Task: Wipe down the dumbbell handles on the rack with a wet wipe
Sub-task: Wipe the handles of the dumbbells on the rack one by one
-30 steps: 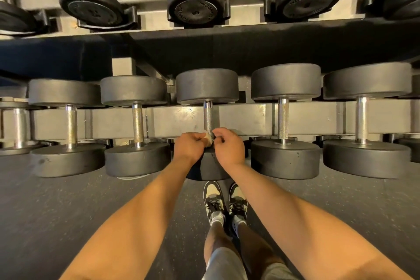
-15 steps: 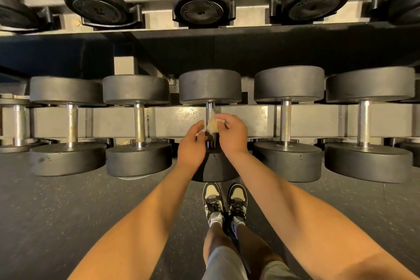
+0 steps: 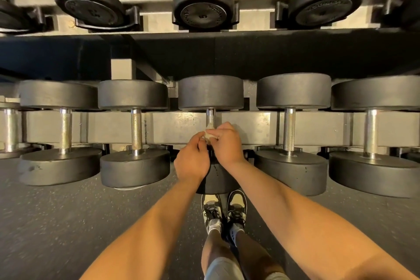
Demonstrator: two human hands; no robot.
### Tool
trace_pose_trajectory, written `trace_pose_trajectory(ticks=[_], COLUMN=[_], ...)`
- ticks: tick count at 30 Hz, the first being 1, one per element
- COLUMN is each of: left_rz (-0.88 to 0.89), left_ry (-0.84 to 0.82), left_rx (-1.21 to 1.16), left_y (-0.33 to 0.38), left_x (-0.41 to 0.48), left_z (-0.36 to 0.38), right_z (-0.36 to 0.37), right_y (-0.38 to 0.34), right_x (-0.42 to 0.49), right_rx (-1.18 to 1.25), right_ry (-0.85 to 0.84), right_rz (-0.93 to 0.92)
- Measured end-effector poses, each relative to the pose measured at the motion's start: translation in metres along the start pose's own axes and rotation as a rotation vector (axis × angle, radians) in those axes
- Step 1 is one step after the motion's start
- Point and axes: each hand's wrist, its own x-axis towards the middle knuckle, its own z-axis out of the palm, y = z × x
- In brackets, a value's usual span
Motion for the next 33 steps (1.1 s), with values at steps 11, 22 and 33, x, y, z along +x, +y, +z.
trace_pose_trajectory(ticks=[11,22,33], left_rz=[0.009,-0.015,0.039], left_ry=[0.004,-0.135,-0.082], left_rx=[-0.110,-0.038,-0.013], left_y=[-0.004,0.003,0.000], left_x=[-0.001,0.008,0.005], left_z=[-0.001,-0.005,-0.005], right_z=[-0.008,-0.019,-0.006], right_y=[0.001,0.016,-0.009], right_x=[0.009,-0.009,0.024], right_rx=[0.004,-0.001,0.222], right_ry=[0.006,-0.182,0.158], right_rz=[0.049,0.261,0.150])
